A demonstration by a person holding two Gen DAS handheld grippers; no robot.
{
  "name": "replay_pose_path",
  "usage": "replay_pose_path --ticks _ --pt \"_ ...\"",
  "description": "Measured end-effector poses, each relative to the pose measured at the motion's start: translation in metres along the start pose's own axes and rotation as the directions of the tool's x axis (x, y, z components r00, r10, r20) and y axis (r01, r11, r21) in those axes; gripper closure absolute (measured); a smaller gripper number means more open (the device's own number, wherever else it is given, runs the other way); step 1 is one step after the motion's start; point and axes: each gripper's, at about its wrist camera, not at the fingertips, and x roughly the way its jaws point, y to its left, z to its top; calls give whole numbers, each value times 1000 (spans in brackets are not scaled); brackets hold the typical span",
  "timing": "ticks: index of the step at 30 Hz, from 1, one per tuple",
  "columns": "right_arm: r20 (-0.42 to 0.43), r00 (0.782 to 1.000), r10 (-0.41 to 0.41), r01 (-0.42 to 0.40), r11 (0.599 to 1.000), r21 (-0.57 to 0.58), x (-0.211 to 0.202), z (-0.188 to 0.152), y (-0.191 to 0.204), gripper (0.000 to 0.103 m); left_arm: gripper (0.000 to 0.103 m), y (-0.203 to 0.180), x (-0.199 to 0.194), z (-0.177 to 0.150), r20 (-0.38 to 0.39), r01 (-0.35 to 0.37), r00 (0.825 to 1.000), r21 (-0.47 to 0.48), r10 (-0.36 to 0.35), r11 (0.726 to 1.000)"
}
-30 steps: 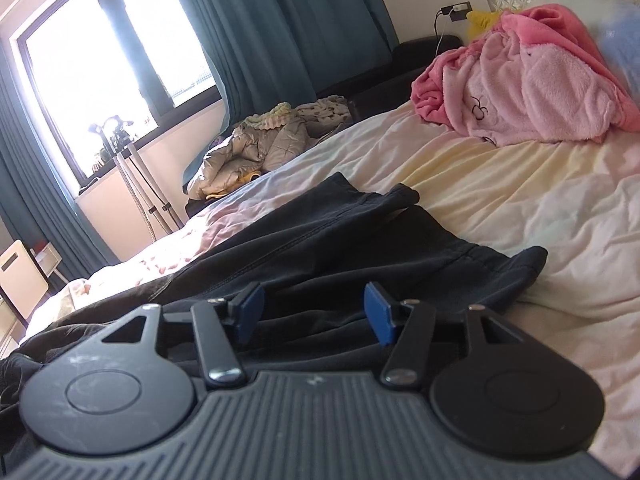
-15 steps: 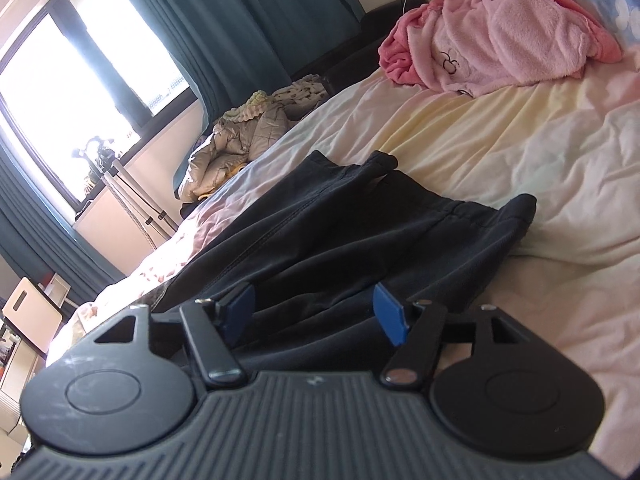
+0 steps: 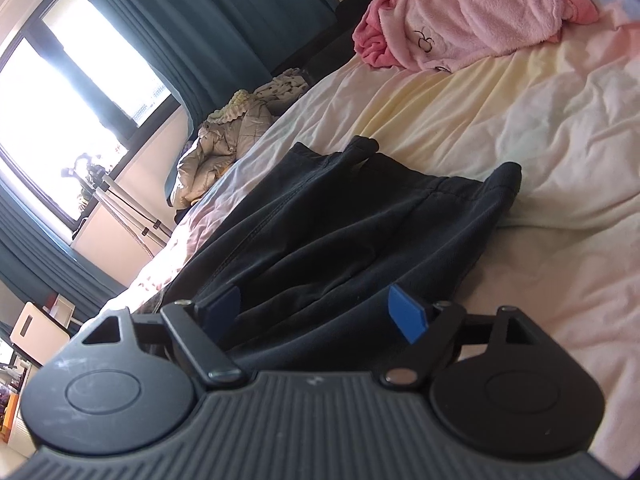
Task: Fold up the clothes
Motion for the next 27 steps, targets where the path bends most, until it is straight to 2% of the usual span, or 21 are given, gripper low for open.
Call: replay_pose_path --ticks 6,8,9,12,15,17,19,24,26,27 --pt "-5 997 -83 83 995 50 4 1 -18 18 0 4 1 0 -16 -9 1000 -32 8 999" --pt "10 983 -181 180 981 76 1 1 -28 17 1 6 2 -1 -26 -11 1000 -41 10 999" --pt "23 971 -236 233 968 93 0 0 -33 13 1 6 2 -1 -30 -12 999 -45 11 999" --pt "4 948 -318 308 921 237 2 2 -63 12 1 9 3 -1 -38 -13 999 -54 11 998" --pt "-43 953 -299 294 887 356 7 1 -86 12 1 11 4 -1 -41 -20 999 -64 17 998" --pt "-41 961 -273 266 874 407 11 -1 -94 11 1 12 4 -1 -47 -21 999 -71 18 997" --pt "-48 978 -203 204 885 419 20 5 -96 5 0 13 4 -1 -53 -21 998 -76 17 997" --pt "-33 996 -87 93 929 358 33 10 -88 5 1 14 4 -2 -55 -22 998 -82 18 996" --pt "-15 999 -29 32 924 381 32 11 -89 8 1 14 4 -3 -57 -22 998 -83 17 996" --pt "0 1000 26 -23 911 413 30 11 -90 16 1 13 4 -3 -58 -22 998 -83 17 996"
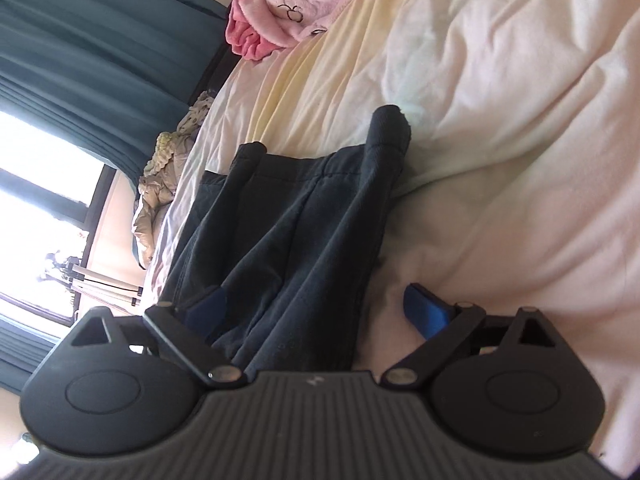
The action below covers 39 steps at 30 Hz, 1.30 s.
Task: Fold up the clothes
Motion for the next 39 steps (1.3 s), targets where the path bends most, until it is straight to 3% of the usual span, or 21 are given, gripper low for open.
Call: replay_pose_path --ticks 1,3,7,11,15,23,29,32,37,39 --pt "-4 999 48 -48 998 32 -2 1 0 22 1 0 0 0 -1 1 1000 0 -1 1000" --pt "4 993 115 -115 991 72 -7 3 2 23 0 1 1 0 -4 -3 1000 -5 3 1000" --pt "14 991 134 -135 981 142 -16 12 0 23 1 4 0 0 -13 -4 1000 -21 3 1000" --pt "-12 999 44 -41 984 173 -17 23 -10 23 1 13 -3 1 -16 52 998 -83 -54 995" --pt "-6 1000 1 0 986 170 -24 35 -20 23 1 16 0 2 -37 96 994 -113 -101 989" --pt "-7 1000 28 -25 959 281 -42 39 -43 23 1 31 15 1 -95 37 994 -198 -56 979" --pt "-34 999 -30 36 979 198 -23 37 -35 23 4 38 35 2 -140 9 989 -250 -45 968" --pt "-35 999 -21 26 989 147 -9 36 -30 18 5 38 56 4 -184 20 981 -259 -69 966" --pt "-37 998 56 -52 993 109 5 32 -21 17 5 37 68 2 -198 113 965 -267 -169 957" --pt "-37 995 97 -93 990 109 8 28 -17 19 5 36 69 1 -209 178 948 -279 -240 944"
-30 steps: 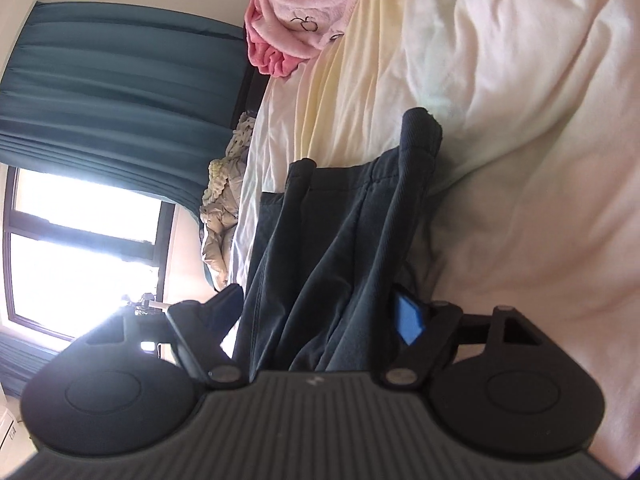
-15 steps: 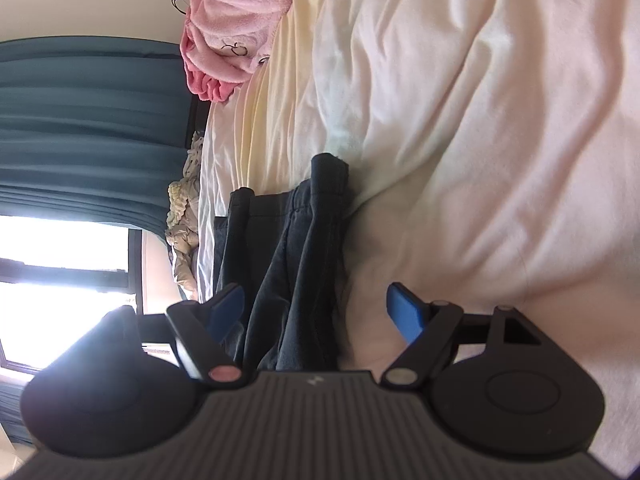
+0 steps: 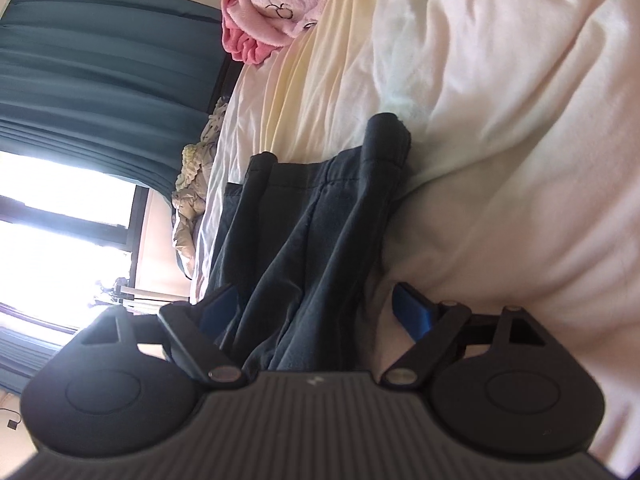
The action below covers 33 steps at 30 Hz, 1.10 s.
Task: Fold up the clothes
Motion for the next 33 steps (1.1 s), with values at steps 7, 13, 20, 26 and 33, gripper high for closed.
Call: replay_pose_path --ticks 7,13,20,26,33 --pt "10 999 -44 45 983 -177 10 -36 35 24 10 -6 32 -5 -126 1 992 56 6 998" --pt "131 986 -100 116 986 -122 1 -20 16 37 28 -20 43 -6 -15 -103 994 102 105 989" --pt "155 977 -149 159 986 -56 12 -2 -6 68 89 -43 28 -13 104 -186 980 168 170 968" --pt "163 985 -60 78 991 -108 -1 -5 13 98 95 -83 -22 -21 142 -30 990 318 -16 948" --pt "302 953 -10 50 991 -128 -49 -9 40 98 95 -95 -84 -15 127 109 981 269 -147 957"
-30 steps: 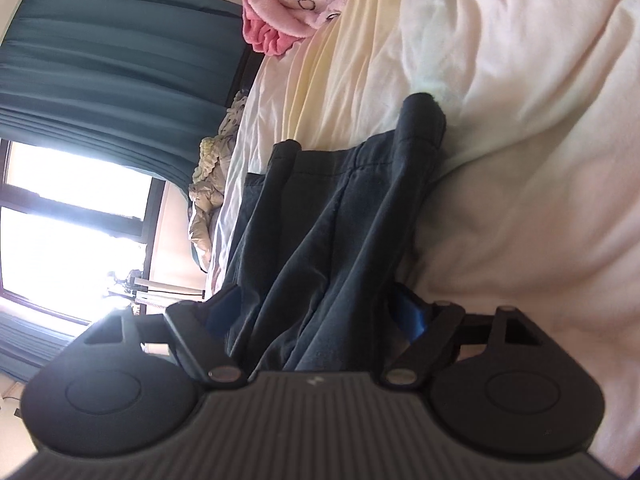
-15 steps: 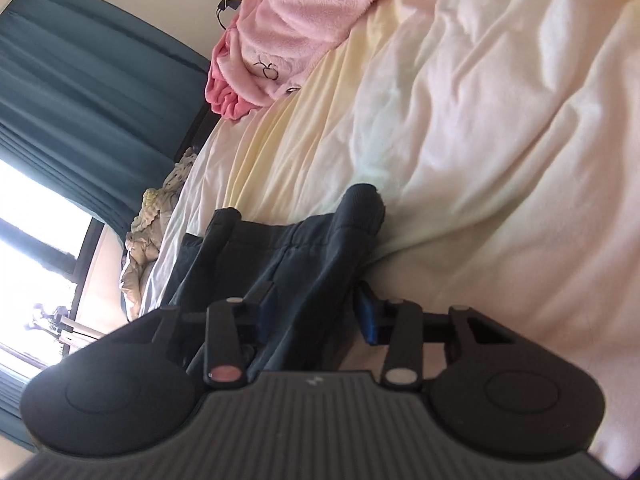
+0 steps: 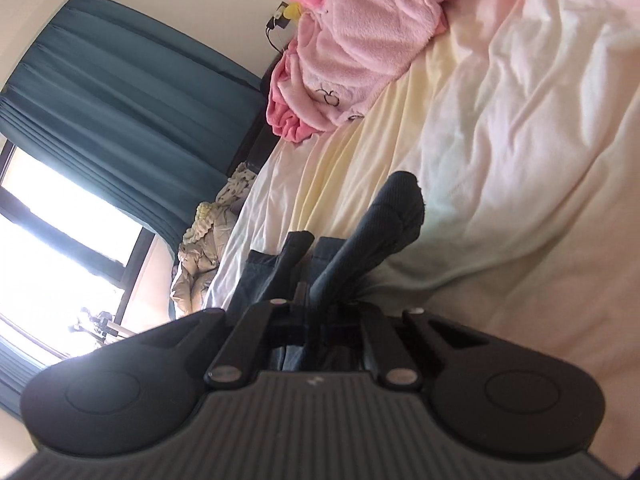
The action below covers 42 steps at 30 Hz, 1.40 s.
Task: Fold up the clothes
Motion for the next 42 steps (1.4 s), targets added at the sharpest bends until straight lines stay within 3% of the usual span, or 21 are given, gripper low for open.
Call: replay_pose_path --ticks 2,5,12,15,20,26,30,33,35,36,37,38,42 --pt "20 1000 23 -23 999 29 -13 5 -2 98 95 3 -8 1 -22 10 1000 20 -10 1000" --pt "17 1000 12 -11 1000 -23 -19 6 8 98 95 13 -9 1 -53 -9 999 23 10 1000" --pt "63 998 -3 17 976 -218 7 1 83 98 95 -27 47 38 -36 -36 999 74 39 997" --pt "75 997 -19 41 949 -313 53 -8 125 98 95 -58 99 56 -36 -56 997 121 61 991" --pt "58 993 -101 116 899 -421 178 -30 177 98 95 -85 215 60 -18 -137 989 218 144 966" --pt "15 986 -163 153 882 -445 303 -59 188 97 94 -72 324 44 -27 -237 966 297 257 925" --pt "-1 987 -158 130 813 -568 349 -75 187 96 92 -68 362 39 -34 -280 950 347 311 895" --pt "-29 985 -172 122 799 -589 366 -82 181 90 91 -72 369 38 -38 -295 942 379 334 877" --pt "-53 987 -151 99 835 -541 364 -78 173 75 82 -75 364 40 -56 -277 945 390 323 878" --pt "-65 991 -121 72 860 -506 358 -74 168 56 77 -76 361 41 -68 -258 949 394 308 882" --pt "-70 994 -89 45 877 -478 350 -70 165 44 65 -78 356 41 -80 -232 955 397 286 888" --pt "-70 996 -61 21 885 -465 341 -67 164 42 52 -79 351 42 -92 -207 960 399 264 893" --pt "-89 996 -24 -20 884 -467 293 -59 157 36 27 -85 316 34 -110 -135 974 411 196 902"
